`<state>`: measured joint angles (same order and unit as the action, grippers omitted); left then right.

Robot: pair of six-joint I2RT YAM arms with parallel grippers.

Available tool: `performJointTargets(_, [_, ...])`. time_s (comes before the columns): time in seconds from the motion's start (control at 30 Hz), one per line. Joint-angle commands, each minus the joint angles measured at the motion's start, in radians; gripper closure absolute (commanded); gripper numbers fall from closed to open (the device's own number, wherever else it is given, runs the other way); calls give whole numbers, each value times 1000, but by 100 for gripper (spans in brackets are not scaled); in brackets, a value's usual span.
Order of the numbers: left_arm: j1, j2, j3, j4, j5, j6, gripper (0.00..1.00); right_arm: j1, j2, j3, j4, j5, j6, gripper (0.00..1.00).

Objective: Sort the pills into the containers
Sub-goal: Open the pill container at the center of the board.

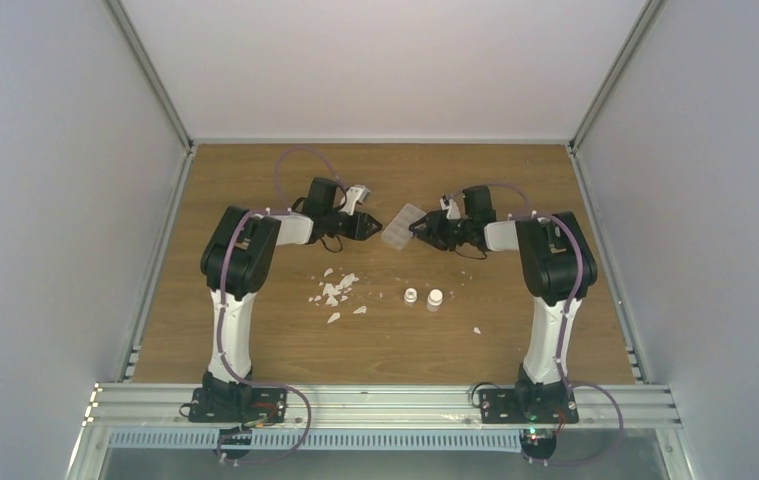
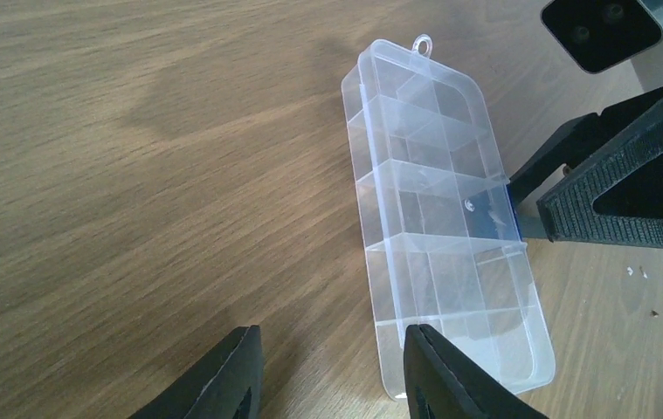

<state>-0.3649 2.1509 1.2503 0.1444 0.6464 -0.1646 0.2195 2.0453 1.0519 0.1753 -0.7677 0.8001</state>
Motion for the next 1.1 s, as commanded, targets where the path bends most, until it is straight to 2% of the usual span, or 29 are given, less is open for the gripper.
performJointTargets(0.0, [-33,-22,20,-29,-25,55,1,8,57,-1,-100,73,18,0])
performJointTargets(0.17, [-79,-7,49,-64,-49,83,1,10,68,7,-99,73,22,0])
performJointTargets(0.5, [-108,-68,6,-38,-107,76,1,9,90,13,-105,61,6,0])
performJointTargets(0.7, [-163,-37,66,-98,-168,102,1,10,92,10,-100,49,3,0])
performJointTargets(0.77, [-167,-13,95,-120,-183,101,10,10,90,8,-99,46,1,0])
performJointTargets(0.87, [-167,7,121,-150,-220,94,55,9,87,8,-98,44,0,0])
performJointTargets(0.9, [-167,10,127,-166,-232,91,64,12,86,9,-97,44,0,0])
performJointTargets(1.07, [-165,12,126,-171,-264,86,76,11,85,10,-97,44,0,0])
